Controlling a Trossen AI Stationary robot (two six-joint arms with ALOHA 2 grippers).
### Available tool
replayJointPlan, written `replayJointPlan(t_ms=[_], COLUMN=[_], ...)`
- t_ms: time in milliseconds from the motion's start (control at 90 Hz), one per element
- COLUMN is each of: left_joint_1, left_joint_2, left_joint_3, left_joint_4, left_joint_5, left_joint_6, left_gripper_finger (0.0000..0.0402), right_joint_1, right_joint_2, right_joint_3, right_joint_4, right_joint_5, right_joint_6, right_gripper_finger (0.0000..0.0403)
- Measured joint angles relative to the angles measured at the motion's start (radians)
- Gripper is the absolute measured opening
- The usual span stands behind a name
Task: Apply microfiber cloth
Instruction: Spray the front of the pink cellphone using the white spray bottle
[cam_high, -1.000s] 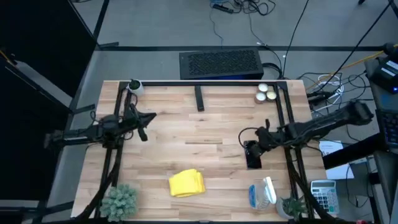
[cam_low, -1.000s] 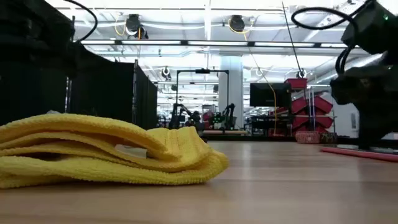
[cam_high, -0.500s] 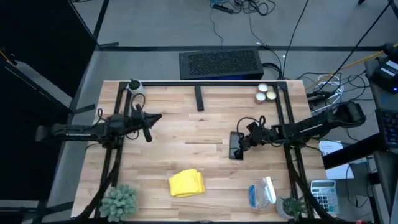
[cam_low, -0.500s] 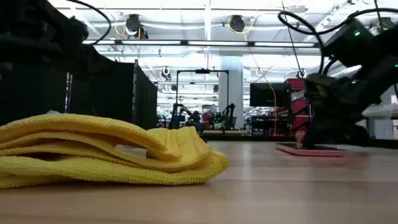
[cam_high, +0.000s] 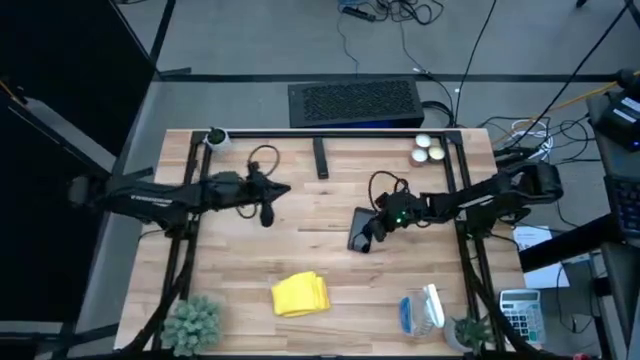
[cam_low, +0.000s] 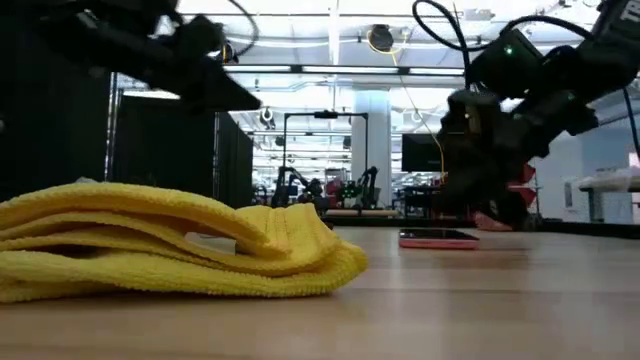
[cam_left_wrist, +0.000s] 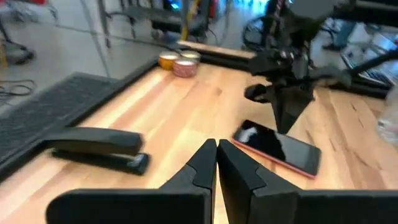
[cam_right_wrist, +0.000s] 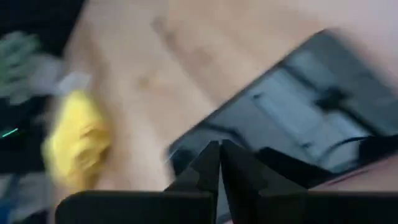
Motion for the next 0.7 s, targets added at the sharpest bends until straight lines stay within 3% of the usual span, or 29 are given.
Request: replayJointPlan(t_ms=[211, 500, 700], left_joint_1=[-0.025, -0.027, -0.022], left_joint_2=[0.266, 0.537, 0.689], left_joint_3=[0.163, 0.347, 0.422], left_joint_4=[0.0, -0.011, -0.007], left_joint_5=[0.101, 0.194, 0.215], left_joint_6=[0.008, 0.137, 0.16], left_gripper_finger=[0.0, 0.0, 0.0], right_joint_1=[0.026, 0.057, 0.059], right_joint_2=[-0.063, -0.07, -0.066], right_joint_3=[0.0, 0.005, 0.004], right_joint_4=[-0.162, -0.309, -0.274], right_joint_5=[-0.043, 0.108, 0.17], right_joint_6=[0.064, 0.221, 0.296], right_gripper_finger=[0.0042, 0.0174, 0.0213])
